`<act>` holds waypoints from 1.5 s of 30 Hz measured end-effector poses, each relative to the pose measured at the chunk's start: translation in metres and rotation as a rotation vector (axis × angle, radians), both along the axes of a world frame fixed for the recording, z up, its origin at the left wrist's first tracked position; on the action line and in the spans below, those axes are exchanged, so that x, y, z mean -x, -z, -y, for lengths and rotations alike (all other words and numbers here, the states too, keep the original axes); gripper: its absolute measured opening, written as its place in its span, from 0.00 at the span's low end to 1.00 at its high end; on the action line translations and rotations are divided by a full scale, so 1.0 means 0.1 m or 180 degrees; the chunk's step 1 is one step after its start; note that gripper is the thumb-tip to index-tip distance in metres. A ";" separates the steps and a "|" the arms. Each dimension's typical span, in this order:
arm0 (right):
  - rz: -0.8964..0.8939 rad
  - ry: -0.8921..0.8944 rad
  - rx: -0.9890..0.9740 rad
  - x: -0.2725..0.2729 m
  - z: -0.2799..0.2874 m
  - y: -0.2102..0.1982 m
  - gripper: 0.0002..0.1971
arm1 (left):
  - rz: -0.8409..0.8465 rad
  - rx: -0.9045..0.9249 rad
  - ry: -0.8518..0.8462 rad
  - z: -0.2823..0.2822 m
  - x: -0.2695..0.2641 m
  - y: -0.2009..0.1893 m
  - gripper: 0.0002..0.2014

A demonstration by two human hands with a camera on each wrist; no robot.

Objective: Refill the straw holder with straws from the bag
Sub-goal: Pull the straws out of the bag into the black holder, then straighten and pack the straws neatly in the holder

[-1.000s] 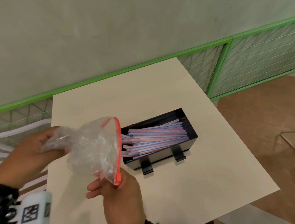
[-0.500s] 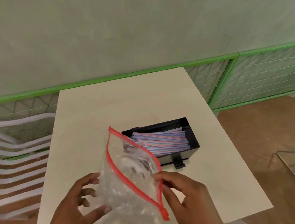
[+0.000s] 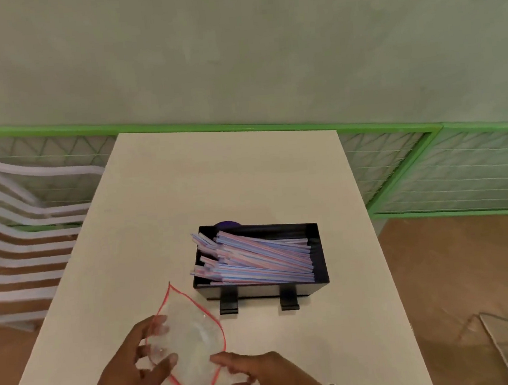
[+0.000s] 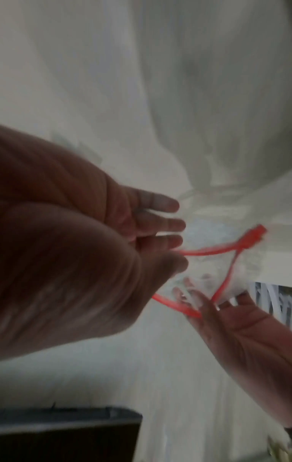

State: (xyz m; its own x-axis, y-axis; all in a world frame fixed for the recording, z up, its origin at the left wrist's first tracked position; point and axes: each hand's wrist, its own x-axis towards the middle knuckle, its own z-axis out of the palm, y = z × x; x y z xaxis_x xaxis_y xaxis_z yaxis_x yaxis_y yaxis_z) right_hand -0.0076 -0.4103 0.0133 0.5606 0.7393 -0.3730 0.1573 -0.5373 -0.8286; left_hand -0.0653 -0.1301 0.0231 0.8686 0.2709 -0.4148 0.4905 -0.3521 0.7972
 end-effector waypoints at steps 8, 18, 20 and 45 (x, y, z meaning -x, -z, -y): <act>0.0467 0.0625 -0.0583 -0.87 0.54 -1.01 0.11 | -0.0201 -0.0895 -0.0923 0.03 -0.15 -0.39 0.26; 0.1244 -0.0295 0.1021 -1.81 0.28 -0.88 0.34 | 0.1859 -0.0480 -0.0675 0.57 -1.05 -0.71 0.17; 0.1152 -0.0419 0.1133 -1.81 0.18 -0.79 0.38 | 0.1915 -0.0261 -0.0526 0.67 -1.27 -0.68 0.18; 0.0868 -0.0654 0.1020 -1.91 -0.32 -0.57 0.26 | 0.1355 -0.0033 -0.0500 0.83 -1.37 -0.24 0.24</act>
